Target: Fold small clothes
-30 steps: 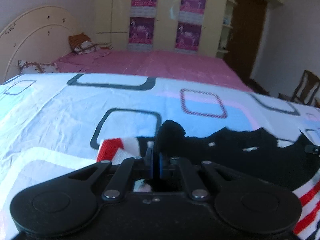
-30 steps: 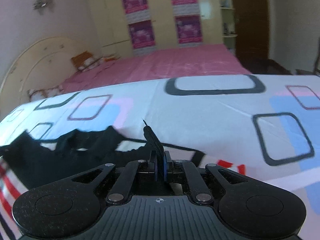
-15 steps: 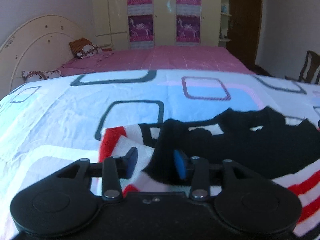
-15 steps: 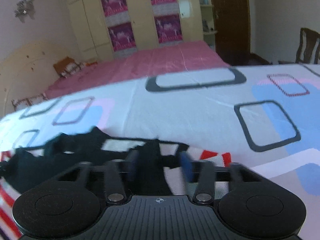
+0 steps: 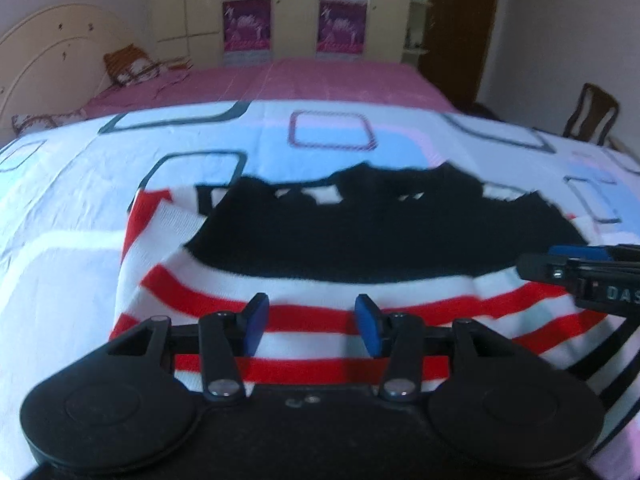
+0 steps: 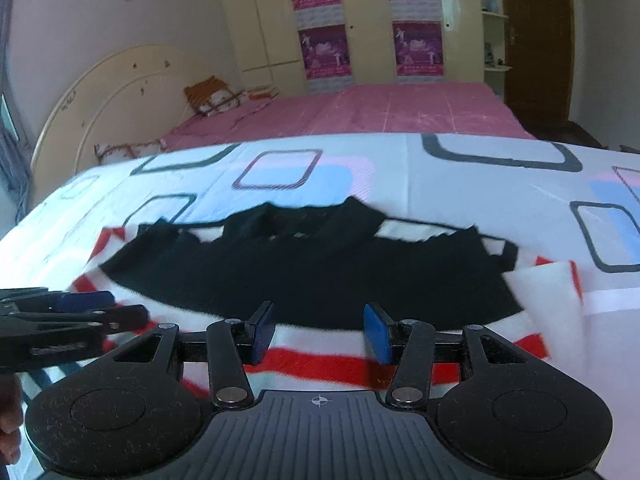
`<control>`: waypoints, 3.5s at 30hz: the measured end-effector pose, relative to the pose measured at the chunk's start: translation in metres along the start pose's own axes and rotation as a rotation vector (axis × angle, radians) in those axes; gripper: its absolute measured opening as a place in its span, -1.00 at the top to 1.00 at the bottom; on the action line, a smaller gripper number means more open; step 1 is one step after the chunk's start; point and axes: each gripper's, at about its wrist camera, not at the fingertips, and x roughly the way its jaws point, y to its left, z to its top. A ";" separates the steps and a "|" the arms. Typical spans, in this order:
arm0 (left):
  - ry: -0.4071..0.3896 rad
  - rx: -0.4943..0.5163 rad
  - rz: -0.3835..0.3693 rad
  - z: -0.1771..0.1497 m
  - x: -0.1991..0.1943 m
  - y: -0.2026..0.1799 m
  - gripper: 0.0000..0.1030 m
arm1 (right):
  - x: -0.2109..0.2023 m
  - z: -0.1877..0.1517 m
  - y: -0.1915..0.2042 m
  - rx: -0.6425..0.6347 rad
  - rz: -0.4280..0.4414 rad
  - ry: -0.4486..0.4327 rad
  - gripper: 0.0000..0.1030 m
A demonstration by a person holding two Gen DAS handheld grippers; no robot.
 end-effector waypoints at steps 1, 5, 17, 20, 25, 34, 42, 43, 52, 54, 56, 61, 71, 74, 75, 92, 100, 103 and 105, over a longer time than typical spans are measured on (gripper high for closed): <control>0.003 -0.005 0.007 -0.001 0.001 0.002 -0.04 | 0.002 -0.002 0.000 -0.008 -0.012 0.004 0.04; 0.009 -0.011 0.030 -0.003 0.000 0.012 -0.15 | 0.005 -0.011 -0.016 -0.012 -0.079 0.028 0.04; 0.012 0.001 0.055 -0.003 0.002 0.015 -0.27 | -0.005 -0.023 -0.048 -0.008 -0.164 0.034 0.03; 0.022 0.005 0.063 -0.001 0.001 0.013 -0.27 | -0.006 -0.021 -0.050 0.001 -0.153 0.043 0.03; 0.028 -0.005 0.073 0.001 -0.008 0.012 -0.23 | -0.018 -0.020 -0.047 0.044 -0.116 0.021 0.03; -0.010 0.018 -0.028 -0.027 -0.054 -0.001 -0.23 | -0.043 -0.034 0.010 -0.020 -0.030 0.000 0.03; 0.012 0.075 -0.002 -0.053 -0.048 0.007 -0.27 | -0.037 -0.062 0.017 -0.098 -0.122 0.047 0.03; 0.015 0.076 -0.005 -0.054 -0.049 0.009 -0.27 | -0.039 -0.063 0.015 -0.095 -0.127 0.048 0.03; 0.031 0.073 -0.022 -0.058 -0.047 0.016 -0.28 | -0.048 -0.079 0.011 -0.095 -0.221 0.062 0.03; 0.037 0.073 -0.027 -0.057 -0.048 0.017 -0.28 | -0.049 -0.078 0.012 -0.071 -0.228 0.070 0.03; 0.045 0.069 -0.031 -0.056 -0.048 0.018 -0.28 | -0.050 -0.082 0.012 -0.068 -0.234 0.069 0.03; 0.072 0.048 -0.034 -0.053 -0.052 0.019 -0.27 | -0.049 -0.083 0.015 -0.069 -0.251 0.073 0.02; 0.103 -0.040 -0.058 -0.046 -0.072 0.033 -0.43 | -0.048 -0.081 0.016 -0.041 -0.263 0.084 -0.01; 0.107 -0.072 -0.071 -0.045 -0.080 0.041 -0.52 | -0.048 -0.080 0.017 -0.043 -0.268 0.089 -0.01; 0.112 -0.091 -0.078 -0.046 -0.082 0.045 -0.53 | -0.049 -0.079 0.018 -0.048 -0.268 0.094 -0.01; 0.162 -0.540 -0.271 -0.087 -0.075 0.104 -0.60 | -0.057 -0.053 0.043 -0.013 -0.196 0.038 -0.01; 0.063 -0.716 -0.353 -0.072 -0.039 0.108 -0.73 | -0.035 -0.024 0.052 -0.045 -0.199 0.014 -0.01; 0.007 -0.741 -0.357 -0.068 -0.028 0.110 -0.72 | -0.028 -0.017 0.051 -0.048 -0.209 0.012 -0.01; -0.025 -0.754 -0.350 -0.066 -0.023 0.109 -0.69 | -0.024 -0.014 0.051 -0.047 -0.212 0.013 -0.01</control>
